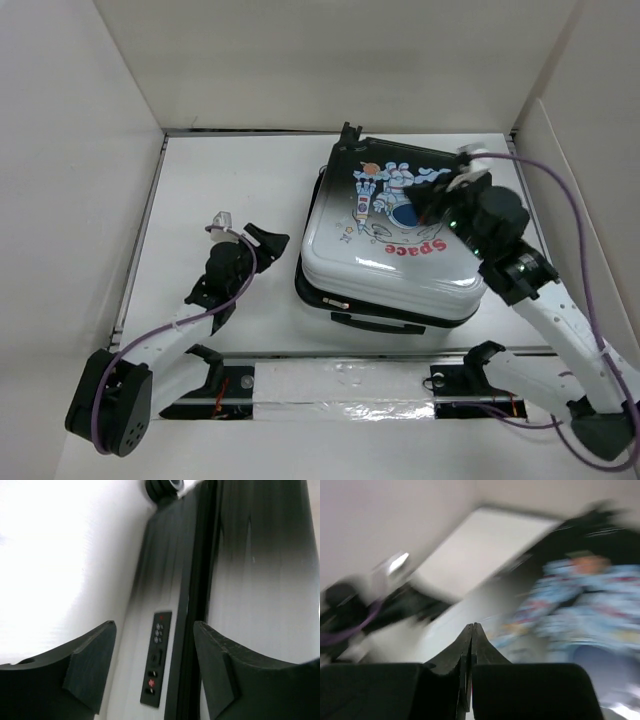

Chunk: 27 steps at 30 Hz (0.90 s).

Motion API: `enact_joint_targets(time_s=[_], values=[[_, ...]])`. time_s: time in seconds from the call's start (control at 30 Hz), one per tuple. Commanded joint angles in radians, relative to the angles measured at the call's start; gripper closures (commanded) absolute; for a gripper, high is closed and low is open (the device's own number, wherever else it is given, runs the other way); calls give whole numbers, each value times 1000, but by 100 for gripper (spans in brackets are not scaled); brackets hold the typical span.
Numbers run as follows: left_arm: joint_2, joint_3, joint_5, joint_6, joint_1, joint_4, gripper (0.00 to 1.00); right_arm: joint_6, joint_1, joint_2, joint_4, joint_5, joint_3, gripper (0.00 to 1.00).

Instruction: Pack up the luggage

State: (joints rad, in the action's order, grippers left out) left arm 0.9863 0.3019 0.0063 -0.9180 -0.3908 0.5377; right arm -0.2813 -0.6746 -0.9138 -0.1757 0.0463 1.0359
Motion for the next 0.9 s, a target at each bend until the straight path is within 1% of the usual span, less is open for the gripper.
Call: enact_joint_targets(time_s=[0.0, 0.03, 0.07, 0.1, 0.13, 0.2, 0.23, 0.27, 0.33, 0.37, 0.4, 0.43, 0.47, 0.53, 0.57, 0.6, 0.63, 0.7, 0.73, 0.8, 0.83, 0.87], values=[[-54, -17, 35, 71, -43, 27, 40, -27, 281, 13, -99, -129, -37, 100], [-67, -27, 41, 76, -43, 22, 41, -57, 446, 33, -85, -149, -65, 100], [-75, -36, 47, 77, -52, 21, 42, -71, 527, 47, -68, -164, -95, 100], [-83, -44, 57, 80, -52, 18, 43, -81, 603, 62, -39, -166, -168, 100], [-104, -61, 57, 87, -52, 13, 43, -91, 739, 76, 6, -168, -200, 97], [-130, -79, 54, 96, -52, 7, 44, -131, 860, 95, 51, -165, -261, 89], [-150, -93, 54, 106, -52, -2, 44, -140, 913, 87, 91, -142, -304, 87], [-156, -99, 54, 113, -52, -5, 44, -160, 1002, 51, 105, -78, -319, 86], [-158, -112, 63, 123, -52, -7, 44, -174, 1056, -6, 131, -11, -339, 84], [-153, -118, 73, 128, -52, -2, 44, -191, 1093, -37, 131, 65, -343, 84], [-146, -124, 104, 127, -52, 8, 44, -187, 1103, -98, 130, 119, -343, 83], [-130, -138, 115, 126, -52, 34, 44, -179, 1103, -127, 163, 165, -349, 82], [-120, -145, 129, 120, -52, 47, 44, -176, 1087, -160, 165, 238, -356, 81], [-106, -171, 152, 113, -52, 86, 45, -161, 1046, -250, 165, 298, -353, 81], [-104, -182, 156, 108, -52, 100, 45, -157, 1017, -278, 204, 346, -355, 80], [-101, -190, 161, 102, -52, 111, 45, -151, 948, -310, 214, 374, -344, 79], [-97, -202, 162, 102, -52, 126, 45, -141, 910, -374, 191, 394, -326, 79], [-87, -207, 175, 99, -52, 137, 45, -130, 828, -427, 185, 411, -265, 80], [-74, -208, 182, 97, -52, 149, 46, -128, 749, -466, 185, 411, -240, 80], [-61, -210, 198, 94, -62, 159, 46, -148, 677, -502, 208, 414, -197, 80], [-52, -214, 204, 87, -62, 175, 46, -154, 615, -522, 219, 421, -139, 79], [-48, -215, 207, 85, -62, 177, 46, -159, 587, -571, 220, 435, -104, 79]])
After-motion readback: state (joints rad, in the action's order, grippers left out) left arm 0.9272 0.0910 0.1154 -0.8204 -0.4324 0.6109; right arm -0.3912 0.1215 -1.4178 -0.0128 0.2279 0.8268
